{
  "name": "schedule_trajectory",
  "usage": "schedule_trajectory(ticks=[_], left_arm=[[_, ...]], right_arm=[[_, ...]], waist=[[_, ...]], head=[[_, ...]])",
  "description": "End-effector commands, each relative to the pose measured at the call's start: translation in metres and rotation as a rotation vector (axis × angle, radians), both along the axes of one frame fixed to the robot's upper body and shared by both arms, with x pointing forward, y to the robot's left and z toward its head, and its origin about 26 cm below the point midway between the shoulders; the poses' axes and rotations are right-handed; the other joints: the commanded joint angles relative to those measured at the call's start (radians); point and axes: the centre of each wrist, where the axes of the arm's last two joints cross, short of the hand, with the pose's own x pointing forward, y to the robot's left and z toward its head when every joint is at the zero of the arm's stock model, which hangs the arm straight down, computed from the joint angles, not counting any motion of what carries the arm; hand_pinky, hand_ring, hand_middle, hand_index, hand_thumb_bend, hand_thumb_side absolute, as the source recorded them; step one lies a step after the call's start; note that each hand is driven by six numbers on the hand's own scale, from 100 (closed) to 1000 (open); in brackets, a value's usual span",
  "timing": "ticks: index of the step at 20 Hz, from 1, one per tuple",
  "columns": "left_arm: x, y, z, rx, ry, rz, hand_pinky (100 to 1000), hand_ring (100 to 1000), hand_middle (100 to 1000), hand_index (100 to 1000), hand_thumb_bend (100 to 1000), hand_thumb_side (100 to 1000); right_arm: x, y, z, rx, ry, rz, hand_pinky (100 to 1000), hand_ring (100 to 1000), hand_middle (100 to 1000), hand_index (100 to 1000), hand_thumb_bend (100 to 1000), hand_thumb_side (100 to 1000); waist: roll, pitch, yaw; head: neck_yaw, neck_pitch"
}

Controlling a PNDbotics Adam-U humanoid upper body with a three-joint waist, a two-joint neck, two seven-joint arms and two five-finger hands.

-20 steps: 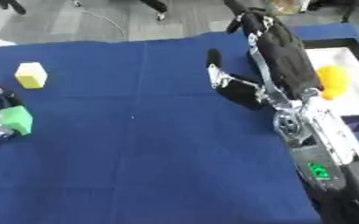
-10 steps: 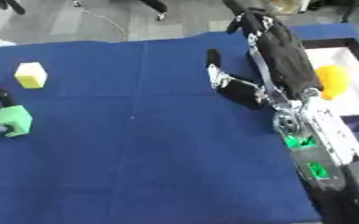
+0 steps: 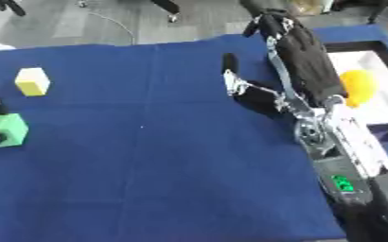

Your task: Pick up the objects with one hand, pass them to the other hand, and then place them into the box on the other side of the table.

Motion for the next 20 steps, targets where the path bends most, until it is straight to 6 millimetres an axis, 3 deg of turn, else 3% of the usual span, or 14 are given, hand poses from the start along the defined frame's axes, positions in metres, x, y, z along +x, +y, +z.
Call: schedule_trajectory(ticks=[1, 13, 20], left_arm=[[-0.004, 0.012, 0.022, 0.024, -0.069, 0.016, 763, 565, 553, 691, 260, 136], [-0.019, 0.006, 0.041, -0.101, -0.298, -0.011, 732, 500, 421, 607, 347, 130], [-0.029, -0.020, 0.046, -0.279, -0.469, -0.087, 726, 472, 334, 568, 443, 120]], right_arm=[[-0.003, -0.004, 0.008, -0.013, -0.028, 0.002, 456, 857, 622, 982, 100, 368], [-0.002, -0.007, 0.009, -0.020, -0.033, -0.008, 461, 854, 625, 980, 100, 365], [-0.002, -0.009, 0.010, -0.020, -0.044, -0.019, 465, 852, 627, 979, 100, 363]], waist=[[0.015, -0.023, 0.001], [0.012, -0.026, 0.009], [0.005, -0.025, 0.020]], head=[[-0.004, -0.003], [-0.019, -0.003], [-0.041, -0.003]])
